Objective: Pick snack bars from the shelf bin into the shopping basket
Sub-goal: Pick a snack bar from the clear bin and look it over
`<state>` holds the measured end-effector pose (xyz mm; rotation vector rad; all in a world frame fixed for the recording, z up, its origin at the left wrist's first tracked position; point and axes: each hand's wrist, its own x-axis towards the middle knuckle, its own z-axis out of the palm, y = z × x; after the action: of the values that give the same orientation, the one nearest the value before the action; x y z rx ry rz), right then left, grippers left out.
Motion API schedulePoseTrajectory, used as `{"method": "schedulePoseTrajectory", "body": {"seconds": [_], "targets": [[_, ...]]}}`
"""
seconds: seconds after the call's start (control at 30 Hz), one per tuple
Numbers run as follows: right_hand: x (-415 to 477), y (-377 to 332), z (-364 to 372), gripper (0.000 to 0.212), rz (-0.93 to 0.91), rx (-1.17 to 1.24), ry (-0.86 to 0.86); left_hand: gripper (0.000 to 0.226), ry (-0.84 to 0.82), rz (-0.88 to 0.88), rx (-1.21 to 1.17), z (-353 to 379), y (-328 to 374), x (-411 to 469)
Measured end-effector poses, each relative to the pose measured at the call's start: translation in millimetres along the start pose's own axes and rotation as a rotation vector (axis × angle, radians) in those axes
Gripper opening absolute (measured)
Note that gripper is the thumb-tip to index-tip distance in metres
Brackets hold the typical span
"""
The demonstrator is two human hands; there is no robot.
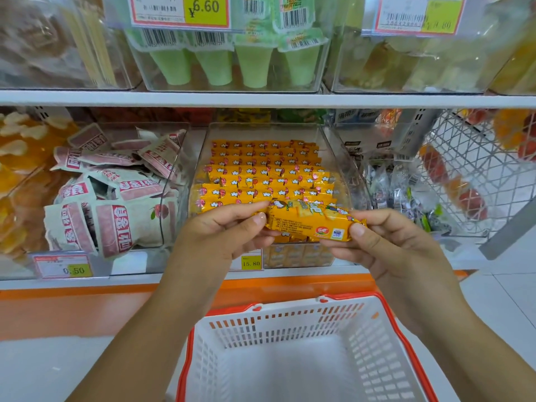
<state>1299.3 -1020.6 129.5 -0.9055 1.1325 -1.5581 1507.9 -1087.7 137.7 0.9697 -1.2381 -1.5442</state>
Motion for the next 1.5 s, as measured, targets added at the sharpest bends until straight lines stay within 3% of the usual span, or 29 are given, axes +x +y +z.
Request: {"method": "schedulePoseTrajectory", "body": {"seconds": [0.2, 0.33, 0.4, 0.57, 0.7, 0.87, 0.93, 1.0, 1.1, 1.5], "targets": [[-1, -4, -2, 0.053, 0.072, 0.041, -0.102, 0.036, -0.066, 0.008, 0.083, -9, 1, 0], [1, 3, 0, 0.034, 0.019, -0.055, -0.056, 0.017, 0.038, 0.043, 0.149, -10, -2, 2], [2, 7, -1, 0.038, -0.012, -0.155, -0.031, 0.007, 0.049, 0.041, 0.171, -9, -2, 2], [3, 11, 4, 0.043, -0.035, -0.134, -0.042, 0.029, 0.059, 0.063, 0.176, 2, -2, -2], [-1, 11, 8, 0.041, -0.038, -0.084, -0.031, 0.009, 0.107, 0.079, 0.147, 6, -1, -3], [-4, 6, 11, 0.02, -0.11, -0.101, 0.039, 0.016, 0.182, 0.136, 0.167, 9, -3, -8], [-3, 6, 10, 0.023, -0.119, -0.146, 0.038, 0.016, 0.189, 0.129, 0.173, 11, -4, -10], [-2, 6, 8, 0.043, -0.094, -0.16, 0.008, 0.015, 0.152, 0.105, 0.153, 10, -4, -9], [0, 6, 4, 0.052, -0.058, -0.105, -0.063, 0.031, 0.058, 0.061, 0.117, 4, -2, -7], [3, 1, 6, 0.044, 0.028, 0.033, -0.046, 0.026, 0.0, 0.0, 0.091, -5, -3, -2]]}}
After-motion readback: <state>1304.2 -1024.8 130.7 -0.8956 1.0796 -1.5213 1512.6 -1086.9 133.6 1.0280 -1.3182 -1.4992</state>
